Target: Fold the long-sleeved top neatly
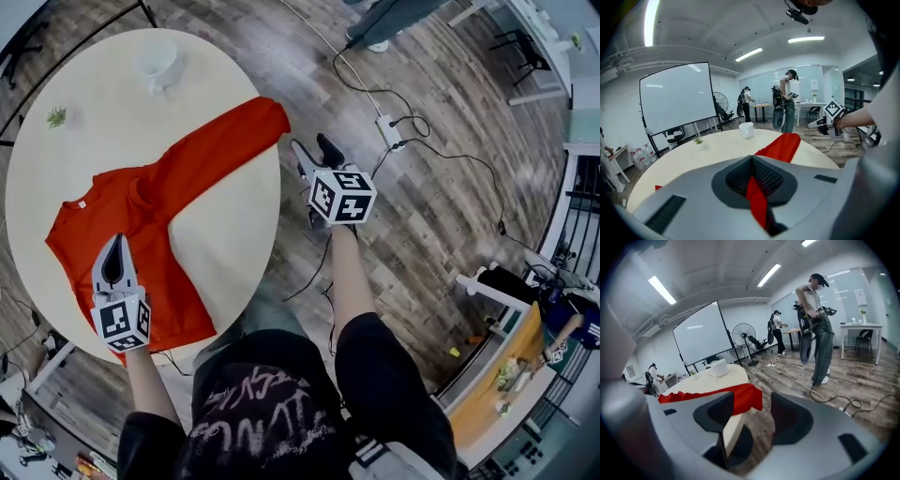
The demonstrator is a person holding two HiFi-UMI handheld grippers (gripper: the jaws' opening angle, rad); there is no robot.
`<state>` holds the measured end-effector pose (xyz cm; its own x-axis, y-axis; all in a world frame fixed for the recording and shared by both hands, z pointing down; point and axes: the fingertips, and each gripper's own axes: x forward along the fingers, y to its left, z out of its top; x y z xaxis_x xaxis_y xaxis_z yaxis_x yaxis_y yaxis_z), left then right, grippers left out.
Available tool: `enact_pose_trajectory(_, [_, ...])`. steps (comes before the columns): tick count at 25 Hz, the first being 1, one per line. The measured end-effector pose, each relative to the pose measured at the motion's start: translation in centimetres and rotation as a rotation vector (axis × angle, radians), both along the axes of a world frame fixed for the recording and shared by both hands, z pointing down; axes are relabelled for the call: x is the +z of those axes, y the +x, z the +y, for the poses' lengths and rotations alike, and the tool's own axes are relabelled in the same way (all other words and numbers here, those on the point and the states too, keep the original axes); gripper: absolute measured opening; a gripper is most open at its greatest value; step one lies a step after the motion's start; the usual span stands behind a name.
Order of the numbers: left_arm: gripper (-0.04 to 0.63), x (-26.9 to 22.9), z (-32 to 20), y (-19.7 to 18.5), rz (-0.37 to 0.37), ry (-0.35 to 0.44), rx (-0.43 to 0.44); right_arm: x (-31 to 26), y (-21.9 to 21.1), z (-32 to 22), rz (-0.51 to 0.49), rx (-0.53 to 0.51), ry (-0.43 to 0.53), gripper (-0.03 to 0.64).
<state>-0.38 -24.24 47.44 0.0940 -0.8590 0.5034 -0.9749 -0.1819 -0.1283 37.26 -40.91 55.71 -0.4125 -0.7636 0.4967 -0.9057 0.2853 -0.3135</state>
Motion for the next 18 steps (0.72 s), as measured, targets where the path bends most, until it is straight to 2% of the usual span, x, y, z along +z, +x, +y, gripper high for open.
enact_pose_trajectory(5, [0.012,1.6,-1.5,0.0,-0.019,-0.043,-0.008,4.4,0.1,-1.5,-0.027,-0.018,-0.083,0.244])
enact_pose_trajectory(9, [0.012,2.1,-2.8,0.8,-0.044,-0.053,0.018,5.8,-0.9,-3.2,-0.159,-0.019,-0.124,0.225])
enact_pose_trajectory(13, [0.012,3.1,-3.5,2.0,-0.090,-0.079,0.073,7.2,-1.6,-4.7,-0.216,-0.045,-0.175,0.229])
enact_pose_trajectory(18, [0.012,4.3,-3.8,2.5,-0.129,-0.119,0.108,8.1,-2.7,-5.3,-0.364,-0.089,-0.233,0.239])
